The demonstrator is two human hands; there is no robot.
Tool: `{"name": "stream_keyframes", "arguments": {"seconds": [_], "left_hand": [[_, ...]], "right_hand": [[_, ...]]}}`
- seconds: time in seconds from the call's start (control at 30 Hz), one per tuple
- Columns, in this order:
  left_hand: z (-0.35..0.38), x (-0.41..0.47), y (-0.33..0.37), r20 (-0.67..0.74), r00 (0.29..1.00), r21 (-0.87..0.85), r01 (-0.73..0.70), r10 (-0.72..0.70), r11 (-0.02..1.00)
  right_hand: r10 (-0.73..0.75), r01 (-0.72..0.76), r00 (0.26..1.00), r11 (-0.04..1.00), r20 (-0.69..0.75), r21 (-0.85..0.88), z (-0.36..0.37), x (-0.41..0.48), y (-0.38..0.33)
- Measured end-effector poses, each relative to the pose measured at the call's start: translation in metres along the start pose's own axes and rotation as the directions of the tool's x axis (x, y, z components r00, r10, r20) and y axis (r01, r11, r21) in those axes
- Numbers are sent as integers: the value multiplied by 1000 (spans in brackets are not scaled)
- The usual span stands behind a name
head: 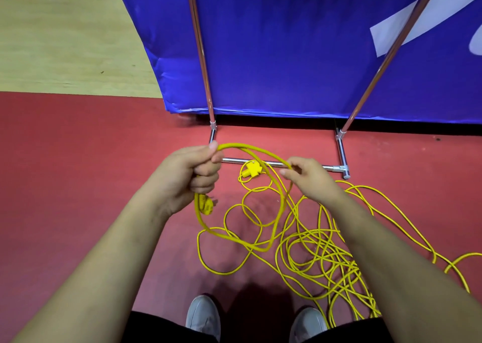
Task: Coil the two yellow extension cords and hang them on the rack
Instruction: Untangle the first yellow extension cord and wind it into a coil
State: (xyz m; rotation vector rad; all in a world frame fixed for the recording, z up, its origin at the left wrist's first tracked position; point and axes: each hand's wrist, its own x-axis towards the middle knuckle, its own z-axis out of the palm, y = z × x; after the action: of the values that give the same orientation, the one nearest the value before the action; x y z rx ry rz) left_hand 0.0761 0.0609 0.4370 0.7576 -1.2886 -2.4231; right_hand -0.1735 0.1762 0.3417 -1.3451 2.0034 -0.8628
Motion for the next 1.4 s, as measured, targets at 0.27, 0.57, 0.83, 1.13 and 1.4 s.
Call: {"name": "stream_keyframes", "arguments": {"seconds": [0.27, 0.57, 0.83, 1.13, 1.4], "left_hand": [[-12, 0, 8, -174, 978, -100, -132, 113, 986], [-9, 5, -9, -216, 963, 548, -16, 160, 836], [9, 2, -11, -50, 998, 221, 43, -33, 974], [-10, -2, -8, -151, 982, 346, 157, -110, 925], [5, 0, -16, -143, 970, 356, 235, -195, 905]], "right_hand": [[329, -339, 940, 872, 90, 354, 26, -8, 35], [154, 25, 679, 972, 718, -233, 6, -17, -63], [-128, 4, 969, 866, 213, 501, -5, -9, -80], [63, -98, 995, 845, 83, 525, -11, -10, -28], [-131, 96, 983, 964, 129, 249, -5, -16, -83]]}}
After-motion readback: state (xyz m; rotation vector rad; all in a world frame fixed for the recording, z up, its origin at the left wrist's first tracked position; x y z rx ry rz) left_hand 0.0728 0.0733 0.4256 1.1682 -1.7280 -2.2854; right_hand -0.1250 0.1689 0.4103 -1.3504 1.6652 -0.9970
